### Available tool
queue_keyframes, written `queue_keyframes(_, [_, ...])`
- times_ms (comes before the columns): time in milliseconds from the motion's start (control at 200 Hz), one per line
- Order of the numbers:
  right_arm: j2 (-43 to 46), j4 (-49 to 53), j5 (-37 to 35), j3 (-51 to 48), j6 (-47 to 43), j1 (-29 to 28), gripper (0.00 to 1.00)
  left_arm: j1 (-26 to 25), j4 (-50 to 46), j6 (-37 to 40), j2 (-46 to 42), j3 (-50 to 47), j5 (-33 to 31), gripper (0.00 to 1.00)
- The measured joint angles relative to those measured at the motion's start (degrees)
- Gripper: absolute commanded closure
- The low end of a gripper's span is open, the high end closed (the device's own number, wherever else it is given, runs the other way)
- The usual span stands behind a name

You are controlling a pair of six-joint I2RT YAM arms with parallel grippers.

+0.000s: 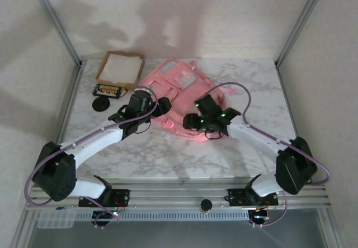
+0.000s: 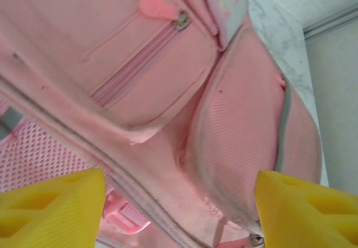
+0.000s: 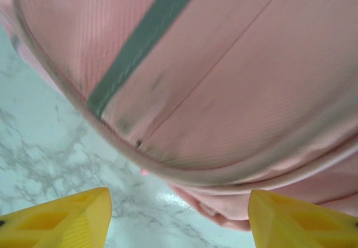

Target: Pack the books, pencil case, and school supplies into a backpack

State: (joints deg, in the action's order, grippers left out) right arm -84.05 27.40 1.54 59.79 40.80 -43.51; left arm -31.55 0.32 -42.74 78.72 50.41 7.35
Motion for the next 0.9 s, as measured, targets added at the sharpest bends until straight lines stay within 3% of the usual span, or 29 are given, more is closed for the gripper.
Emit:
queue_keyframes(150, [-4.92,0.26,-4.55,2.01,3.34,-3.45,0.44,0.15,1.70,-2.71,0.46,-0.46,0.66,0.29])
queue_keyframes(235, [-5.20,-0.59,-6.62,2.19,5.14,-4.39,0.56,0.15,3.39,-3.91,0.46,-0.72,0.85,0.29])
queue_keyframes(391, [-3.78,-4.92,-8.13,1.27,6.62,-5.14,0.59,0.15,4.72,-5.18,0.46,-1.29,1.31,0.29])
queue_keyframes(771, [-1.81,-14.88,-9.97,-6.56,8.98,-5.11,0.76,-0.02,7.65,-9.79,0.46,-3.50,2.10,0.30])
queue_keyframes(896, [-2.10,-18.14,-9.92,-6.78,8.55,-4.92,0.82,-0.83,8.28,-12.39,0.46,-3.63,1.79,0.39])
